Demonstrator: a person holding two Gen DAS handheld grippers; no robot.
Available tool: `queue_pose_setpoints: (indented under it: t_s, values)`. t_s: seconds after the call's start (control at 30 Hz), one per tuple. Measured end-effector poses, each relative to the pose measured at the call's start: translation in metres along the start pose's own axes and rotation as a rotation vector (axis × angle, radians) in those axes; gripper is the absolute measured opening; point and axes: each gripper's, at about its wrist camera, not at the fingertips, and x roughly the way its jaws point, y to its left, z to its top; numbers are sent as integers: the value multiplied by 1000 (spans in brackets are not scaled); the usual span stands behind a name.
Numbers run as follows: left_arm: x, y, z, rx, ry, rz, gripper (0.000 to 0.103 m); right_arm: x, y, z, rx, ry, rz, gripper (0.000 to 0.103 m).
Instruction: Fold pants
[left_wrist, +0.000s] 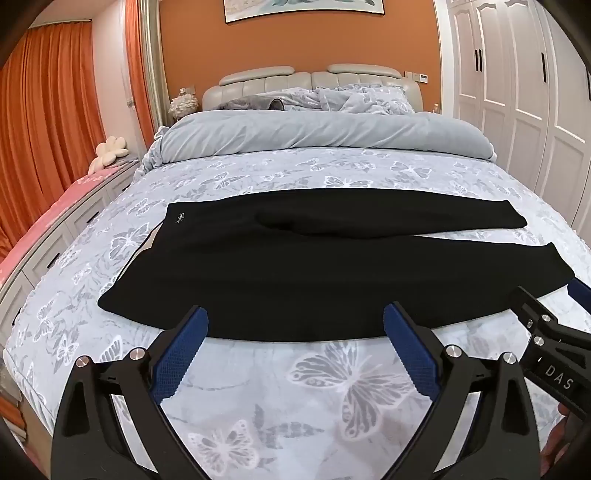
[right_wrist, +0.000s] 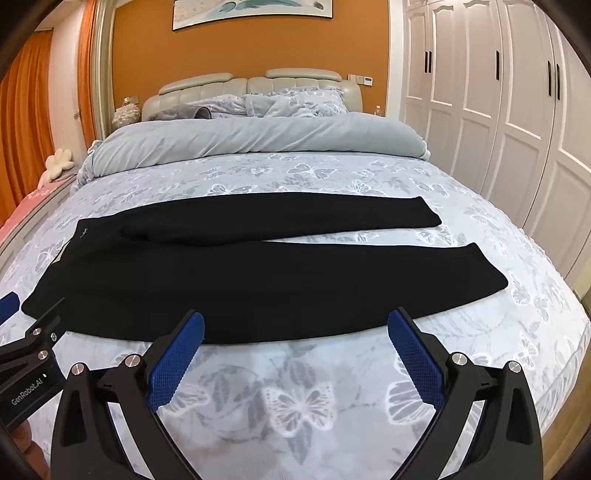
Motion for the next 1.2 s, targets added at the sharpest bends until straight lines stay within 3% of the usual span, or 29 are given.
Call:
queue_pose_setpoints:
  t_s: [1.2]
  values:
    - [3,-5,-2,12,-3,11,94,0,-1,1,0,4,2,98]
